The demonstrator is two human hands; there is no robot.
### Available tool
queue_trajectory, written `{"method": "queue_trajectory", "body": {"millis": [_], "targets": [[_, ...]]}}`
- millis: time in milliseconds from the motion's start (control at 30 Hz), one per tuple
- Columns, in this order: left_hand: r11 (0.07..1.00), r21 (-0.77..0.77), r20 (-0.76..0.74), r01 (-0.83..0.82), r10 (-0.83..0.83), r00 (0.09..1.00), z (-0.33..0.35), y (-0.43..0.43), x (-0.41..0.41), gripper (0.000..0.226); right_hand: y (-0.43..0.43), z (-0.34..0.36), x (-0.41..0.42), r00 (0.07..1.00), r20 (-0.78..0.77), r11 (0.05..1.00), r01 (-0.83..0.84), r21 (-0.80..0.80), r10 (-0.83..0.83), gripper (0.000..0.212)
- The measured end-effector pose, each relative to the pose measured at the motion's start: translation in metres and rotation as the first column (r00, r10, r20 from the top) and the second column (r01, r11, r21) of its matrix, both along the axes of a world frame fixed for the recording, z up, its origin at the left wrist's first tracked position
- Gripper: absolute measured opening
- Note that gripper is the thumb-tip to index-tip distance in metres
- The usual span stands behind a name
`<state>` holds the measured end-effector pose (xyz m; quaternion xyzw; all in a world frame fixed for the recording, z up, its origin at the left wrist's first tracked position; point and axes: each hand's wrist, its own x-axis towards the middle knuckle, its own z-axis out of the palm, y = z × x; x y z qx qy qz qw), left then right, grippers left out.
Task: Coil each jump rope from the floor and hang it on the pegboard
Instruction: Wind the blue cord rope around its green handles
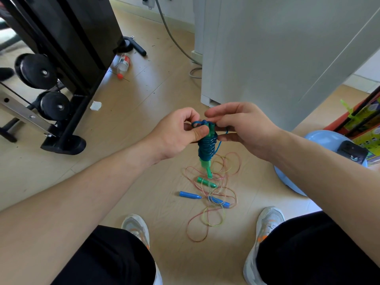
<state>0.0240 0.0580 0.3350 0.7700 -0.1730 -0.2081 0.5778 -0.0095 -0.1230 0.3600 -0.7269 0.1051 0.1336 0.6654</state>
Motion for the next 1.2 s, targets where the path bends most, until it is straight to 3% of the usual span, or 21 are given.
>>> {"method": "queue_trajectory", "body": {"millis": [133,233,367,467,533,633,700,767,867,967,1000,1100,1200], "targets": [[0.999,-0.02,-0.075,-0.045,0.043,0.996,0.004,-0.004,-0.001,0.027,0.002,-0.001,-0.001,0.998,0.057,0.997,0.043,-0.06,-0.04,0.028],[0.989,-0.064,-0.173,-0.132,0.119,0.978,0.009,-0.001,0.004,0.03,-0.001,-0.001,0.002,0.993,0.018,0.993,0.115,0.03,-0.116,0.035],[0.984,-0.109,-0.227,-0.144,0.117,0.967,0.011,0.001,0.006,0.038,-0.008,0.0,0.004,0.998,-0.057,0.992,0.045,0.117,-0.038,0.031],[0.977,-0.151,-0.28,-0.149,0.103,0.954,0.011,0.0,0.004,0.044,-0.01,0.0,0.003,1.0,0.011,0.999,0.004,-0.036,-0.004,0.029],[0.973,-0.175,-0.299,-0.151,0.094,0.95,0.012,0.001,0.005,0.046,-0.007,-0.001,0.001,0.993,0.041,0.983,-0.103,-0.152,0.111,0.031],[0.966,-0.198,-0.314,-0.166,0.098,0.944,0.012,0.0,0.006,0.046,0.003,-0.006,-0.006,0.964,0.011,0.946,-0.258,-0.196,0.265,0.063],[0.967,-0.192,-0.314,-0.168,0.102,0.944,0.01,-0.002,0.004,0.046,0.012,-0.013,-0.009,0.966,0.049,0.933,-0.231,-0.278,0.254,0.081],[0.97,-0.174,-0.321,-0.17,0.107,0.941,0.01,-0.005,0.001,0.043,0.016,-0.019,-0.009,0.966,0.11,0.893,-0.169,-0.417,0.234,0.078],[0.984,-0.04,-0.251,-0.175,0.16,0.955,0.011,-0.006,0.0,0.03,0.016,-0.025,-0.008,0.939,0.161,0.809,-0.164,-0.564,0.302,0.067],[0.897,0.41,0.173,-0.164,0.1,0.98,0.006,0.001,0.006,0.033,0.015,-0.031,-0.009,0.887,0.092,0.665,-0.267,-0.697,0.453,0.073],[0.85,0.509,0.184,-0.14,0.051,0.982,0.005,0.004,0.008,0.042,0.016,-0.033,-0.01,0.867,0.047,0.598,-0.302,-0.742,0.495,0.07],[0.781,0.622,-0.059,0.047,-0.013,0.998,0.006,0.009,0.008,0.057,0.019,-0.041,-0.01,0.814,-0.066,0.447,-0.382,-0.809,0.577,0.05],[0.753,0.653,-0.088,0.084,-0.035,0.996,0.003,0.012,0.01,0.053,0.022,-0.049,-0.012,0.801,-0.068,0.449,-0.401,-0.798,0.595,0.04]]}}
